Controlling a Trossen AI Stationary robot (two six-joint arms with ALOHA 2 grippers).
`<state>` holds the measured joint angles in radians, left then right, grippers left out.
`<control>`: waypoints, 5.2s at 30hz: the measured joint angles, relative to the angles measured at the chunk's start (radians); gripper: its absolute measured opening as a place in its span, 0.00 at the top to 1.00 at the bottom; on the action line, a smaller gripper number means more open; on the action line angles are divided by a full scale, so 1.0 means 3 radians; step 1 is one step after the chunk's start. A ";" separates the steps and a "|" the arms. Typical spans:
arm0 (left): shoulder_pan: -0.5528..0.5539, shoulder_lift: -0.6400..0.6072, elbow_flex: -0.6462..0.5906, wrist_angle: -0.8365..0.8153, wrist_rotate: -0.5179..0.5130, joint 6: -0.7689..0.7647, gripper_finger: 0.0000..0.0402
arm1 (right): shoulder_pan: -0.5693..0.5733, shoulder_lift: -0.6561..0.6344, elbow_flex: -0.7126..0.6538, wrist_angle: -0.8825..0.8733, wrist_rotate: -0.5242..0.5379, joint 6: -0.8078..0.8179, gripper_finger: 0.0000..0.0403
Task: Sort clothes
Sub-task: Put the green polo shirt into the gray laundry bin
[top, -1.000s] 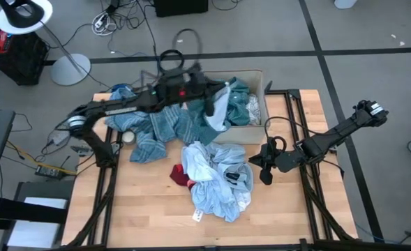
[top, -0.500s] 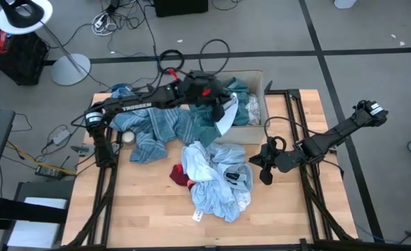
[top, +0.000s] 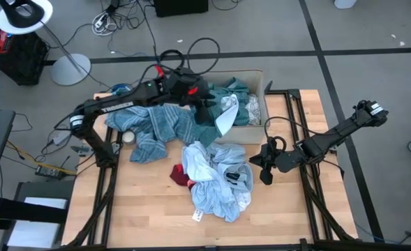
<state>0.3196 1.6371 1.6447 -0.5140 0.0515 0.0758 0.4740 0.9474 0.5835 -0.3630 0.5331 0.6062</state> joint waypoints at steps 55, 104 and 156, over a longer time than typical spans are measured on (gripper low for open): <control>0.0167 0.1727 0.0530 0.0953 -0.0083 -0.0957 0.80 | -0.0039 0.0000 0.0000 0.0002 -0.0010 -0.0022 0.90; -0.0744 -0.0397 -0.1144 -0.0365 -0.1162 -0.1205 0.97 | -0.0039 -0.0001 0.0000 0.0031 -0.0042 0.0015 0.90; 0.0281 0.1170 -0.0231 0.1511 0.0240 -0.0776 0.92 | -0.0131 -0.0001 0.0000 0.0022 -0.0015 -0.0085 0.90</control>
<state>0.4038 1.9882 1.5753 -0.0608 0.1234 -0.1571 0.4347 0.9471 0.5835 -0.3565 0.5285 0.5808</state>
